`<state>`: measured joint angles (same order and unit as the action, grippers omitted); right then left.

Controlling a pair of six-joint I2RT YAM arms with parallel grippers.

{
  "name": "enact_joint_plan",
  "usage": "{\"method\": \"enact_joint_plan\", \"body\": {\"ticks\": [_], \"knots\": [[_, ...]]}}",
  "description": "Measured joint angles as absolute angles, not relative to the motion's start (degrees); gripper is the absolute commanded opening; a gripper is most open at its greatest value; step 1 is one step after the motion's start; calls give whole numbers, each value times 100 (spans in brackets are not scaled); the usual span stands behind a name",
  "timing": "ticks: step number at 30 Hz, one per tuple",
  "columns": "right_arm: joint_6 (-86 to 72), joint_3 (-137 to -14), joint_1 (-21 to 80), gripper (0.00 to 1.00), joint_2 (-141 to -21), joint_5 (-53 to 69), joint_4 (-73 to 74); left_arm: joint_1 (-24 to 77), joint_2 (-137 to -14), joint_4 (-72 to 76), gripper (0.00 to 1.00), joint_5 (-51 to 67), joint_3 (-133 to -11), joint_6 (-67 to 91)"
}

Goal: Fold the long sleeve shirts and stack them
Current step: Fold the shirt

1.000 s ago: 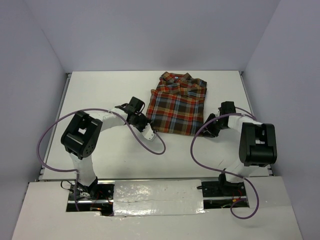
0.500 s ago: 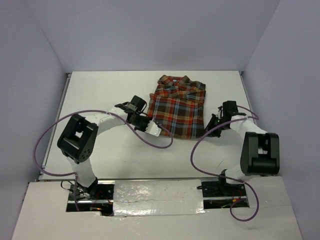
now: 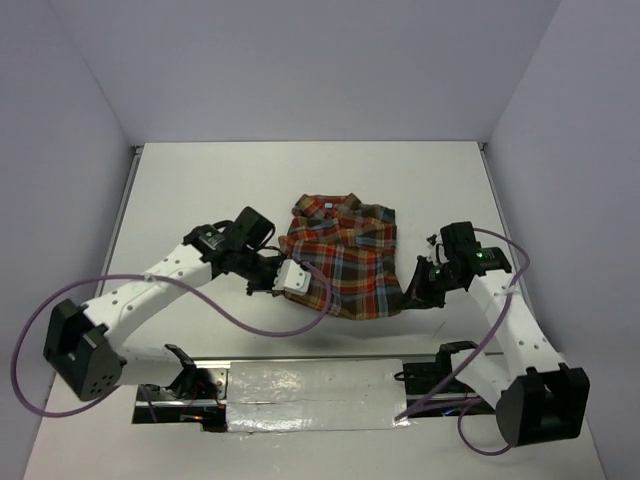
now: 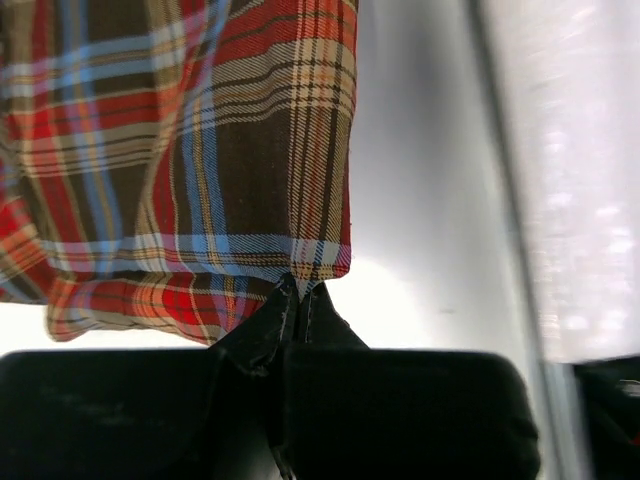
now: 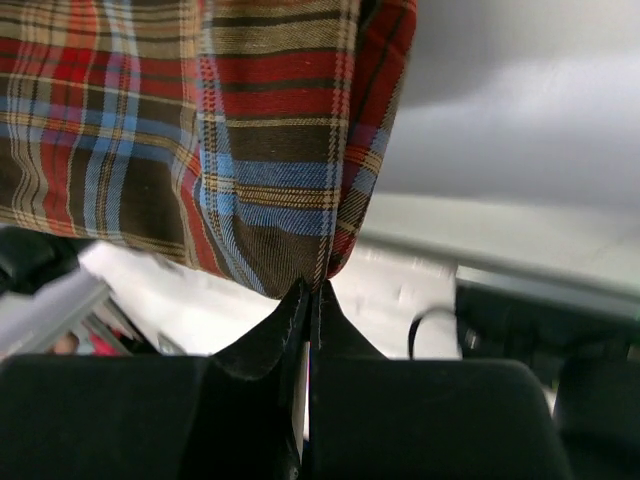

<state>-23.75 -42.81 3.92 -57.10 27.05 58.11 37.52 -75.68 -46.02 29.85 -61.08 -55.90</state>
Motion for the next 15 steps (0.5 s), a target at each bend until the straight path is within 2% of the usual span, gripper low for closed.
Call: {"method": "enact_joint_plan", "body": {"ticks": [5, 10, 15], "knots": [[-2462, -4884, 838, 0, -5297, 2650, 6949, 3889, -6740, -5450, 0, 3354, -6163, -5043], [-2617, -5238, 993, 0, -4993, 2899, 7400, 3889, -6344, -5817, 0, 3605, -6434, -4381], [-2569, -5937, 1015, 0, -5671, 2930, 7725, 3315, -6420, -5568, 0, 3844, -6499, -3365]]}}
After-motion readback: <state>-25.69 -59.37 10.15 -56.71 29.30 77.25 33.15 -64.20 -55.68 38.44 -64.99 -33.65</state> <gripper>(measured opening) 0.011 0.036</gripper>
